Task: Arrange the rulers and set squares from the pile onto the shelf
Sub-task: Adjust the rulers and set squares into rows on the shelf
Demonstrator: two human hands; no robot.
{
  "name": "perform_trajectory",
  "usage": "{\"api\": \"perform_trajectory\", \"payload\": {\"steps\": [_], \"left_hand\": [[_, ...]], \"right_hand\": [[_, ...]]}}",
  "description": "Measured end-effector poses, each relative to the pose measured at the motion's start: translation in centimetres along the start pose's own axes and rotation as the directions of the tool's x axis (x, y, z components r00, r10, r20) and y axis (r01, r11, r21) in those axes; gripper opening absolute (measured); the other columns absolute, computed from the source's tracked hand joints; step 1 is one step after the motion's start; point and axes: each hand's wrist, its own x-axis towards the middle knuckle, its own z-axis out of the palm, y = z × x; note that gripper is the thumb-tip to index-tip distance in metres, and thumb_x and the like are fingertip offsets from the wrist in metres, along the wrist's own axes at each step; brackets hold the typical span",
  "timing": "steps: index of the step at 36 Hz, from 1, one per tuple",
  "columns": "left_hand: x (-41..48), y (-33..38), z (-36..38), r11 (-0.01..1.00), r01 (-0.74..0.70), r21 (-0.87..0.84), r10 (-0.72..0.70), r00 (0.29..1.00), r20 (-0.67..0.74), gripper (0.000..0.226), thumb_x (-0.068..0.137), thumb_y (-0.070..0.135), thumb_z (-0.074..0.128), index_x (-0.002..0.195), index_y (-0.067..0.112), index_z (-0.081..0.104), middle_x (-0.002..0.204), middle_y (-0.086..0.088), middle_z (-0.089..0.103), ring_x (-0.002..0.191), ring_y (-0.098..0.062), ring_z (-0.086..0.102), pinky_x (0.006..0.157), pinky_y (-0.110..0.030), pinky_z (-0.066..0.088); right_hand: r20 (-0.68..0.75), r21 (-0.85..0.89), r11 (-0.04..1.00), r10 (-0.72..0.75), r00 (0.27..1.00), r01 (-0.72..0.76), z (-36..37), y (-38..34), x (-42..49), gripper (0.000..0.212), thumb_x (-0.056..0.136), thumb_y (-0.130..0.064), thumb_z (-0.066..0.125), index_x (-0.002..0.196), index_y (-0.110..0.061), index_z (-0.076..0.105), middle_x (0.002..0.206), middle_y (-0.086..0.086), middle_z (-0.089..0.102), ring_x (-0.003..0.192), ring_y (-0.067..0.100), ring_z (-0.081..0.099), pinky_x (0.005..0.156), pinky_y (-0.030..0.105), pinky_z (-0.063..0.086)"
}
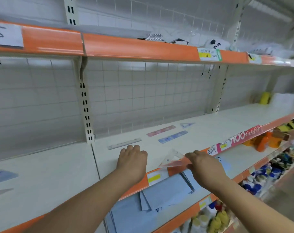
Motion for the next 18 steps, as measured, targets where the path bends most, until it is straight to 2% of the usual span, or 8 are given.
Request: {"api": "perform_trajectory", "payload": {"steps": [5,13,18], "left_hand": [[4.8,1.4,0.4,0.998,-0.058,-0.026,0.057,0.998,-0.035,0.024,0.095,0.019,0.048,0.118,0.013,0.054,0.126,-0.010,0.047,0.119,-0.029,0.041,0.095,-0.035,0.034],[10.5,3.1,1.3,0.990,-0.132,-0.044,0.129,0.990,-0.058,0.030,0.096,0.023,0.048,0.125,0.016,0.052,0.129,-0.008,0.046,0.123,-0.027,0.039,0.099,-0.034,0.034],[12.9,4.2,2.0,0.986,-0.163,-0.043,0.160,0.985,-0.057,0.027,0.096,0.021,0.048,0.122,0.017,0.054,0.127,-0.007,0.047,0.120,-0.025,0.041,0.098,-0.032,0.033]], "right_hand": [[-0.008,-0.070,0.995,0.068,0.998,-0.068,0.3,2.5,2.8,0.026,0.097,-0.030,0.046,0.119,-0.022,0.054,0.112,-0.002,0.059,0.105,0.021,0.055,0.080,0.030,0.046],[0.008,-0.068,0.988,0.141,0.990,-0.140,1.5,5.0,5.9,0.029,0.097,-0.032,0.047,0.122,-0.020,0.054,0.114,-0.001,0.060,0.106,0.022,0.055,0.082,0.030,0.048],[0.035,-0.055,0.984,0.170,0.985,-0.168,2.6,6.8,7.2,0.029,0.097,-0.030,0.046,0.122,-0.018,0.054,0.113,0.000,0.060,0.106,0.022,0.055,0.083,0.033,0.049]]}}
